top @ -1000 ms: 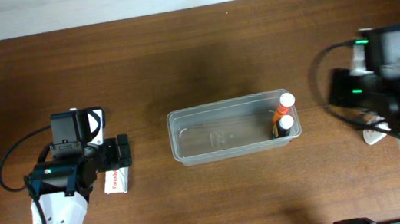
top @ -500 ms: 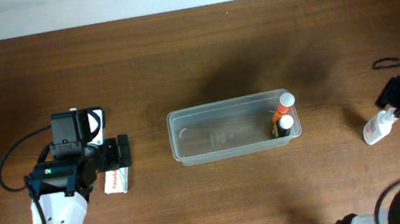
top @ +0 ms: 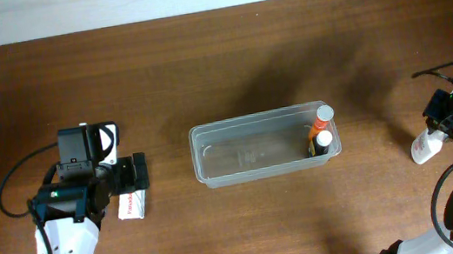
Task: Pack container
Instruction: 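Grasp the white spray bottle with the right gripper, then lower the spray bottle into the container and release it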
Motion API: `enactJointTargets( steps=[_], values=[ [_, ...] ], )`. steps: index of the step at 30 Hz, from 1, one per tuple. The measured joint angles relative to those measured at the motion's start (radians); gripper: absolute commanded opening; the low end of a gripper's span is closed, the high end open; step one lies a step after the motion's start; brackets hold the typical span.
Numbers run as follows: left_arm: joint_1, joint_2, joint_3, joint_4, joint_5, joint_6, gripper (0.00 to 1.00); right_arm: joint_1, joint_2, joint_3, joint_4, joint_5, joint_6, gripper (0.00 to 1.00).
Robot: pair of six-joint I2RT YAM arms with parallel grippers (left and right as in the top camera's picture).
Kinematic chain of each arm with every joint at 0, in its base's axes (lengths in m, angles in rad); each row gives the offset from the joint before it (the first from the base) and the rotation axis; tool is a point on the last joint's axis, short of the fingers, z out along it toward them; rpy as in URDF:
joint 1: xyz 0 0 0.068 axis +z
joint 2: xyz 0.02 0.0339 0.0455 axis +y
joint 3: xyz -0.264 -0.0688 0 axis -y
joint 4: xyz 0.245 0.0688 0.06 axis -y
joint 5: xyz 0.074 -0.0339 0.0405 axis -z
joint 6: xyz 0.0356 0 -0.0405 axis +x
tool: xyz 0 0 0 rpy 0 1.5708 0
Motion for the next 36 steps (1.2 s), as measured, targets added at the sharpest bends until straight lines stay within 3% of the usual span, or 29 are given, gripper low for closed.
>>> enactJointTargets(
  steps=[3, 11, 16, 22, 27, 36],
  values=[
    [0.000, 0.000, 0.000, 0.000, 0.000, 0.000, 0.99, 0.000, 0.000, 0.002, -0.008, -0.011, -0.001, 0.10],
    [0.000, 0.000, 0.000, 0.000, 0.000, 0.000, 0.99, 0.042, -0.054, 0.077, -0.134, -0.092, -0.057, 0.09],
    [0.000, 0.000, 0.000, 0.000, 0.000, 0.000, 1.00, 0.249, -0.237, 0.220, -0.208, -0.117, -0.084, 0.10],
    [0.000, 0.000, 0.000, 0.000, 0.000, 0.000, 0.99, 0.609, -0.404, 0.288, -0.154, -0.147, -0.090, 0.10],
    [0.000, 0.000, 0.000, 0.000, 0.000, 0.000, 0.99, 0.767, -0.315, 0.288, -0.146, -0.143, -0.051, 0.10],
    [0.000, 0.000, 0.000, 0.000, 0.000, 0.000, 1.00, 0.807, -0.069, 0.287, -0.127, -0.097, -0.005, 0.10]
  ],
)
